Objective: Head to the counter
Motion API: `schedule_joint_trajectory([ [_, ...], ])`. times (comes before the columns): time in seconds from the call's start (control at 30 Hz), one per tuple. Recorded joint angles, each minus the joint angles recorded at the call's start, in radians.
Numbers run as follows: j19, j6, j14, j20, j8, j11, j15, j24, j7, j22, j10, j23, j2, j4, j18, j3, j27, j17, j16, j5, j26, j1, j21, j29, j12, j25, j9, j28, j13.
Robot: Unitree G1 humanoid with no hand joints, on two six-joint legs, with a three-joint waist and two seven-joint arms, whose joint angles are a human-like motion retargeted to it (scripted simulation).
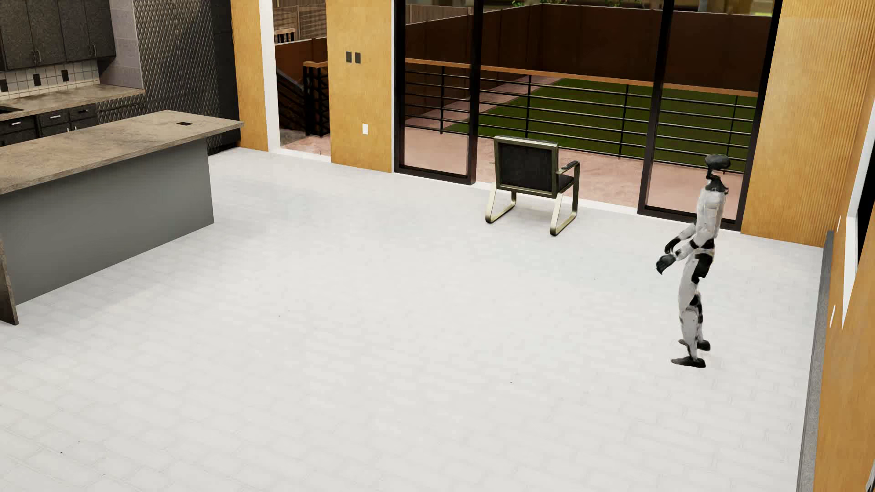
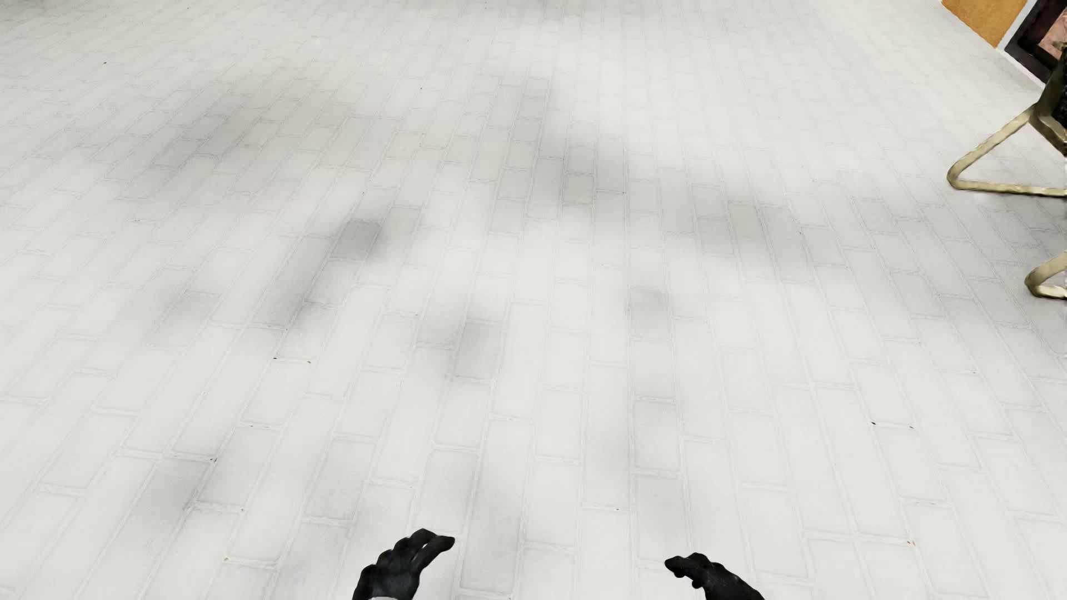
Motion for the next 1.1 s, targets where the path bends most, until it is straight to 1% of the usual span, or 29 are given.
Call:
schedule_joint_trajectory([
  [0.03, 0.000, -0.002, -0.007, -0.012, 0.006, 0.056, 0.001, -0.011, 0.002, -0.003, 0.008, -0.013, -0.024, -0.013, 0.006, 0.000, -0.004, -0.005, -0.002, -0.019, 0.004, 0.002, 0.004, -0.010, 0.005, 0.013, 0.004, 0.022, -0.005],
  [0.07, -0.002, -0.005, -0.017, -0.013, 0.016, 0.127, 0.005, -0.052, 0.005, 0.011, 0.020, -0.034, -0.057, -0.027, 0.011, 0.000, -0.012, -0.018, -0.019, -0.040, 0.020, 0.001, 0.003, -0.015, -0.001, 0.025, 0.010, 0.034, -0.005],
  [0.13, -0.014, -0.015, -0.040, -0.001, 0.053, 0.321, 0.063, -0.185, 0.013, 0.037, 0.052, -0.075, -0.153, -0.057, 0.022, -0.002, -0.023, -0.032, -0.058, -0.088, 0.061, 0.000, -0.002, -0.029, -0.002, 0.039, 0.027, 0.051, 0.004],
  [0.17, -0.019, -0.021, -0.051, -0.016, 0.071, 0.426, 0.106, -0.229, 0.018, 0.042, 0.065, -0.097, -0.211, -0.073, 0.026, -0.006, -0.024, -0.038, -0.069, -0.114, 0.083, 0.001, -0.004, -0.036, -0.004, 0.046, 0.036, 0.061, 0.012],
  [0.2, -0.029, -0.029, -0.058, -0.042, 0.068, 0.518, 0.145, -0.262, 0.022, 0.042, 0.070, -0.116, -0.262, -0.088, 0.030, -0.010, -0.025, -0.039, -0.075, -0.148, 0.099, 0.007, -0.007, -0.047, -0.003, 0.053, 0.044, 0.058, 0.025],
  [0.23, -0.066, -0.036, -0.063, -0.070, 0.055, 0.580, 0.156, -0.294, 0.022, 0.038, 0.069, -0.129, -0.305, -0.101, 0.033, -0.016, -0.025, -0.036, -0.079, -0.178, 0.109, 0.014, -0.014, -0.064, -0.002, 0.062, 0.051, 0.042, 0.040],
  [0.27, -0.060, -0.042, -0.070, -0.099, 0.049, 0.611, 0.150, -0.313, 0.018, 0.038, 0.072, -0.138, -0.343, -0.112, 0.036, -0.023, -0.022, -0.033, -0.073, -0.187, 0.099, 0.019, -0.019, -0.086, 0.000, 0.069, 0.057, 0.023, 0.063],
  [0.3, -0.040, -0.046, -0.076, -0.139, 0.050, 0.606, 0.144, -0.308, 0.012, 0.038, 0.075, -0.137, -0.373, -0.118, 0.038, -0.029, -0.019, -0.027, -0.063, -0.172, 0.081, 0.024, -0.022, -0.110, -0.002, 0.073, 0.063, 0.026, 0.086],
  [0.33, -0.025, -0.048, -0.084, -0.176, 0.048, 0.565, 0.142, -0.287, 0.008, 0.024, 0.077, -0.112, -0.397, -0.122, 0.040, -0.033, -0.011, -0.008, -0.056, -0.152, 0.060, 0.028, -0.019, -0.140, 0.000, 0.073, 0.067, 0.051, 0.091],
  [0.37, -0.014, -0.047, -0.089, -0.202, 0.041, 0.494, 0.143, -0.274, 0.004, 0.005, 0.073, -0.095, -0.412, -0.123, 0.040, -0.036, -0.018, 0.003, -0.050, -0.131, 0.029, 0.035, -0.023, -0.163, 0.003, 0.082, 0.071, 0.084, 0.103],
  [0.4, -0.005, -0.045, -0.092, -0.227, 0.030, 0.400, 0.150, -0.275, -0.001, -0.007, 0.063, -0.100, -0.420, -0.123, 0.041, -0.038, -0.039, 0.004, -0.043, -0.111, -0.006, 0.044, -0.030, -0.175, -0.006, 0.096, 0.076, 0.114, 0.132],
  [0.43, 0.018, -0.041, -0.094, -0.258, 0.023, 0.294, 0.166, -0.272, -0.007, -0.026, 0.051, -0.107, -0.424, -0.123, 0.041, -0.039, -0.056, 0.007, -0.034, -0.092, -0.033, 0.053, -0.034, -0.184, -0.016, 0.109, 0.080, 0.134, 0.159],
  [0.47, 0.040, -0.038, -0.096, -0.292, 0.023, 0.178, 0.174, -0.263, -0.014, -0.049, 0.036, -0.114, -0.424, -0.122, 0.041, -0.040, -0.068, 0.014, -0.021, -0.070, -0.049, 0.063, -0.039, -0.192, -0.031, 0.127, 0.083, 0.141, 0.183],
  [0.5, 0.052, -0.033, -0.098, -0.321, 0.027, 0.070, 0.188, -0.254, -0.022, -0.074, 0.022, -0.118, -0.424, -0.120, 0.040, -0.039, -0.075, 0.026, -0.008, -0.048, -0.055, 0.073, -0.048, -0.197, -0.050, 0.157, 0.085, 0.138, 0.205],
  [0.57, 0.067, -0.024, -0.110, -0.360, 0.050, -0.092, 0.209, -0.229, -0.032, -0.118, 0.002, -0.112, -0.430, -0.115, 0.037, -0.036, -0.065, 0.045, 0.010, -0.011, -0.034, 0.092, -0.069, -0.182, -0.089, 0.233, 0.087, 0.123, 0.225],
  [0.6, 0.079, -0.020, -0.120, -0.369, 0.050, -0.135, 0.207, -0.216, -0.033, -0.136, -0.002, -0.106, -0.438, -0.113, 0.035, -0.035, -0.050, 0.044, 0.013, -0.001, -0.013, 0.103, -0.070, -0.160, -0.106, 0.254, 0.089, 0.121, 0.223],
  [0.63, 0.082, -0.016, -0.132, -0.372, 0.049, -0.153, 0.198, -0.207, -0.031, -0.152, -0.005, -0.103, -0.447, -0.110, 0.032, -0.034, -0.036, 0.035, 0.013, 0.005, 0.008, 0.116, -0.064, -0.135, -0.119, 0.259, 0.090, 0.127, 0.215],
  [0.7, 0.055, -0.009, -0.155, -0.373, 0.061, -0.118, 0.165, -0.203, -0.028, -0.165, -0.003, -0.107, -0.455, -0.104, 0.021, -0.037, -0.027, 0.008, 0.011, 0.018, 0.041, 0.150, -0.043, -0.106, -0.136, 0.229, 0.094, 0.142, 0.197],
  [0.73, 0.032, -0.006, -0.161, -0.382, 0.077, -0.076, 0.161, -0.198, -0.030, -0.157, 0.004, -0.114, -0.459, -0.098, 0.013, -0.041, -0.027, -0.001, 0.015, 0.028, 0.054, 0.166, -0.039, -0.105, -0.145, 0.213, 0.096, 0.140, 0.191],
  [0.77, -0.012, -0.001, -0.158, -0.396, 0.085, -0.046, 0.188, -0.184, -0.034, -0.138, 0.016, -0.121, -0.456, -0.088, 0.004, -0.044, -0.026, -0.002, 0.024, 0.041, 0.067, 0.180, -0.043, -0.113, -0.156, 0.203, 0.097, 0.134, 0.190],
  [0.8, -0.049, 0.005, -0.140, -0.413, 0.084, -0.033, 0.246, -0.163, -0.039, -0.109, 0.039, -0.123, -0.446, -0.072, -0.014, -0.047, -0.021, 0.003, 0.036, 0.057, 0.081, 0.191, -0.052, -0.125, -0.163, 0.197, 0.098, 0.122, 0.188],
  [0.83, -0.078, 0.013, -0.109, -0.423, 0.077, -0.007, 0.264, -0.144, -0.040, -0.071, 0.083, -0.113, -0.430, -0.055, -0.030, -0.050, -0.011, 0.009, 0.048, 0.073, 0.099, 0.201, -0.058, -0.133, -0.162, 0.188, 0.099, 0.099, 0.184],
  [0.87, -0.094, 0.023, -0.056, -0.419, 0.071, 0.025, 0.236, -0.138, -0.041, -0.028, 0.133, -0.092, -0.415, -0.033, -0.056, -0.052, 0.004, 0.015, 0.058, 0.093, 0.120, 0.204, -0.059, -0.128, -0.150, 0.175, 0.101, 0.059, 0.174],
  [0.9, -0.104, 0.035, 0.030, -0.400, 0.065, 0.043, 0.203, -0.146, -0.045, 0.013, 0.202, -0.066, -0.392, -0.008, -0.093, -0.056, 0.023, 0.021, 0.067, 0.117, 0.143, 0.195, -0.056, -0.110, -0.128, 0.158, 0.103, 0.007, 0.160],
  [0.97, -0.121, 0.060, 0.239, -0.349, 0.042, 0.061, 0.138, -0.166, -0.064, 0.070, 0.462, -0.026, -0.334, 0.048, -0.168, -0.066, 0.059, 0.031, 0.090, 0.163, 0.177, 0.097, -0.047, -0.048, -0.080, 0.117, 0.110, -0.064, 0.116],
  [1.0, -0.128, 0.074, 0.360, -0.341, 0.026, 0.064, 0.106, -0.157, -0.076, 0.082, 0.622, -0.012, -0.301, 0.080, -0.212, -0.072, 0.043, 0.030, 0.111, 0.183, 0.177, 0.017, -0.046, -0.037, -0.058, 0.098, 0.114, -0.070, 0.111],
  [1.03, -0.135, 0.088, 0.440, -0.346, 0.011, 0.066, 0.076, -0.141, -0.095, 0.085, 0.761, 0.006, -0.265, 0.104, -0.248, -0.075, 0.013, 0.029, 0.140, 0.202, 0.161, -0.061, -0.051, -0.046, -0.038, 0.083, 0.119, -0.064, 0.099],
  [1.07, -0.141, 0.101, 0.445, -0.349, 0.001, 0.064, 0.049, -0.129, -0.116, 0.073, 0.865, 0.012, -0.225, 0.110, -0.218, -0.075, -0.013, 0.030, 0.169, 0.220, 0.142, -0.136, -0.060, -0.064, -0.017, 0.074, 0.123, -0.056, 0.085],
  [1.1, -0.146, 0.111, 0.384, -0.336, -0.003, 0.059, 0.023, -0.128, -0.134, 0.048, 0.927, 0.010, -0.182, 0.101, -0.206, -0.073, -0.033, 0.030, 0.191, 0.235, 0.125, -0.201, -0.070, -0.085, 0.010, 0.069, 0.126, -0.046, 0.073],
])
